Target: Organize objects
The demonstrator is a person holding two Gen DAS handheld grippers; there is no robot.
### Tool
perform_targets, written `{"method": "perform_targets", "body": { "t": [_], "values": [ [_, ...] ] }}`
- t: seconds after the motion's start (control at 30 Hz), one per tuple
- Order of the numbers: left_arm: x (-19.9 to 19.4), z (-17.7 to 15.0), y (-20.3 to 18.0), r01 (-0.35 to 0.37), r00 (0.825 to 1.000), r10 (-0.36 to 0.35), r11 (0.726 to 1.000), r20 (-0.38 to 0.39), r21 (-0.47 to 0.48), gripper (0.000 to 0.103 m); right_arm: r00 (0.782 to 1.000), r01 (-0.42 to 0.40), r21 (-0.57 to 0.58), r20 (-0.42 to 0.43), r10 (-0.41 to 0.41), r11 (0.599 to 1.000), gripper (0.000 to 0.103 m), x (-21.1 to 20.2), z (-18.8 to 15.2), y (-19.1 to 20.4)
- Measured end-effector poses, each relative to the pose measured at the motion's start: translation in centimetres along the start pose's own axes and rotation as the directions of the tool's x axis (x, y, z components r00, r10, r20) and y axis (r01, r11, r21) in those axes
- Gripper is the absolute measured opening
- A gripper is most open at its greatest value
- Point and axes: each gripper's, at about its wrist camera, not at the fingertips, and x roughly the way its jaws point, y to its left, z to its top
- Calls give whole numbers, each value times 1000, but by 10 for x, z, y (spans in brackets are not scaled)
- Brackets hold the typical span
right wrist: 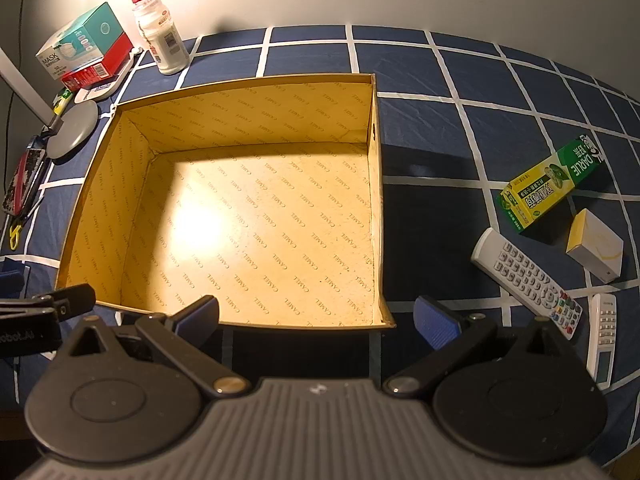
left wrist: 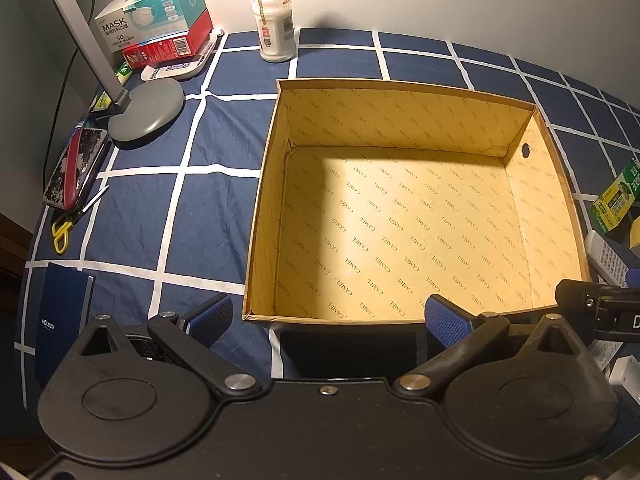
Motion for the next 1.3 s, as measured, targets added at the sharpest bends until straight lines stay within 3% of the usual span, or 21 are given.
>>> {"method": "perform_targets", "body": {
  "t": [1.3],
  "values": [
    [-3, -1, 0, 1, 1000, -2, 1000, 9, 7, 103, 1000, -9, 7, 16, 8, 1000, 103, -5, -2, 1]
  ]
}}
